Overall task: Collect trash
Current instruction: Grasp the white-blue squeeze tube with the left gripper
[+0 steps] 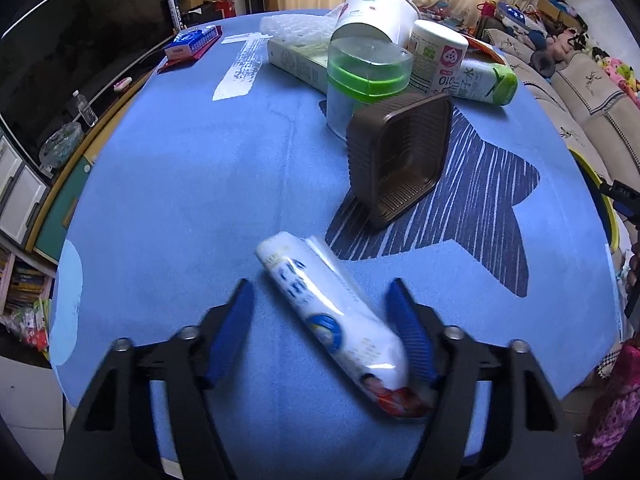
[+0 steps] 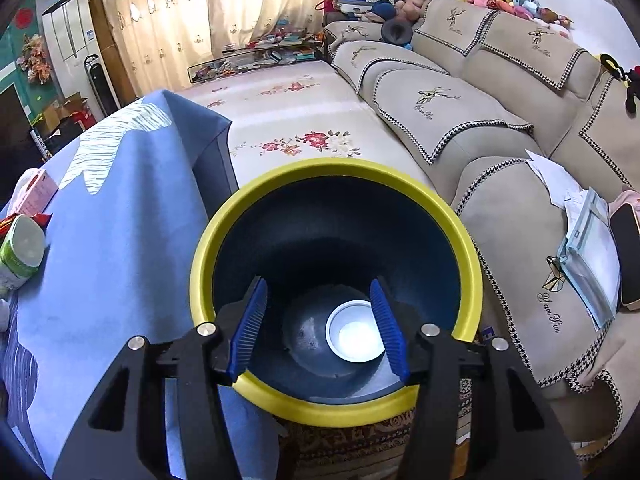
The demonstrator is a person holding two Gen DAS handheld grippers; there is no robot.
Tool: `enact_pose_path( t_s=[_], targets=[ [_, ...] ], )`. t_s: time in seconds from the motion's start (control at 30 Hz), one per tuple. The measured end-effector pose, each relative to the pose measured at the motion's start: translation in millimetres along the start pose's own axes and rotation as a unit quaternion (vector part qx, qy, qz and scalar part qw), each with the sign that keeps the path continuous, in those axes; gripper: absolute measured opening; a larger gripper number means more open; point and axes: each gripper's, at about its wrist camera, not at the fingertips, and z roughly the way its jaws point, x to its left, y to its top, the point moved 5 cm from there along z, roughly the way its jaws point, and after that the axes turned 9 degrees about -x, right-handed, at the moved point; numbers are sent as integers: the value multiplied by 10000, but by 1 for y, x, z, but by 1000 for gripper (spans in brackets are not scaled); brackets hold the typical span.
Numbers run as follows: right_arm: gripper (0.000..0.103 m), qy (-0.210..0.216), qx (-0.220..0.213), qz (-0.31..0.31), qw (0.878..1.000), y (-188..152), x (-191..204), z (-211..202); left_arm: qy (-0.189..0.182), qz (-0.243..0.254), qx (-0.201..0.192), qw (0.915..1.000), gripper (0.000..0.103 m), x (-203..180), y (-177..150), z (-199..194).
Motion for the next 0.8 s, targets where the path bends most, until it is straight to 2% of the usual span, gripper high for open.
enact_pose_path(
  t_s=[0.07,0.17,0.37,0.53,0.7,0.8],
  targets=[
    [52,19,-9,-2,10000,0,2,-2,-29,-2,16,10000,43,2,0,-2],
    [52,55,-26,20,10000,-1,3,-5,-147,25,33,9999,26,3,-2,-6],
    [52,140,-79,26,9999,-1,2,-14,-384,287,-123,9988,22,-4,-2,-20],
    [52,197,-129,60,9997,-3,0,-22,-568,872,-244,9943,22,-25,1,-46],
    [52,217,-173,120,9995,-5,-8,-28,-1052,1451,-521,9824,22,-63,16,-70],
    [52,216,-239,191,9993,-5,-16,-35,-1478,1752,-677,9710,23,-101,31,-74]
  ],
)
